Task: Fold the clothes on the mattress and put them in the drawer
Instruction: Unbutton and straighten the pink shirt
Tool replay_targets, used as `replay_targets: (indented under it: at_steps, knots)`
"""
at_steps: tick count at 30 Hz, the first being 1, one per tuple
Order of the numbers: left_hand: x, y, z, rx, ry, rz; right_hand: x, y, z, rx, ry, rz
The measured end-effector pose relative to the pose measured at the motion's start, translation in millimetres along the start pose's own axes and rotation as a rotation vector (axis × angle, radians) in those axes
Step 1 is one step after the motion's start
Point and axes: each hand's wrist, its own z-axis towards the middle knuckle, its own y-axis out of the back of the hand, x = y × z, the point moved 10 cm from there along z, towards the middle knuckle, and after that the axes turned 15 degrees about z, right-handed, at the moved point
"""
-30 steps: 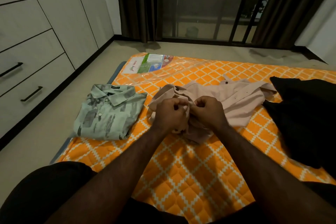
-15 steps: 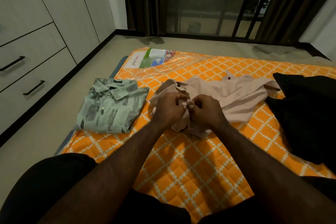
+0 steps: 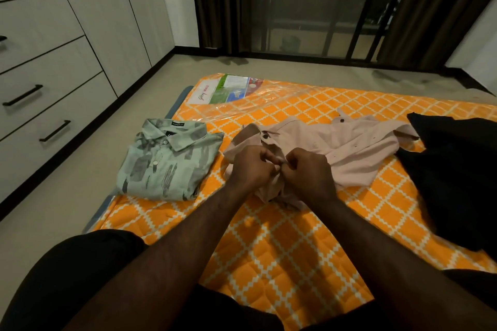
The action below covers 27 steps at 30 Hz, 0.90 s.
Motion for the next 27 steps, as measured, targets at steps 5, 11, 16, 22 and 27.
replay_targets:
  at_steps: [5,11,16,22,27]
  knots:
    - [1,-2,0,-0.011,0.004,-0.102,-9,2,0,-0.005,-0.077,0.102]
    - [4,-8,4,0.012,-0.020,-0.192,-10,0,3,0.054,-0.089,0.178]
    - [5,-6,6,0.001,-0.025,-0.198,-16,-3,3,0.078,-0.165,0.275]
    - [5,1,5,-0.068,-0.026,-0.159,-26,-6,0,0.074,-0.277,0.451]
    - [4,3,5,-0.095,-0.094,-0.222,-31,-12,3,0.165,-0.282,0.516]
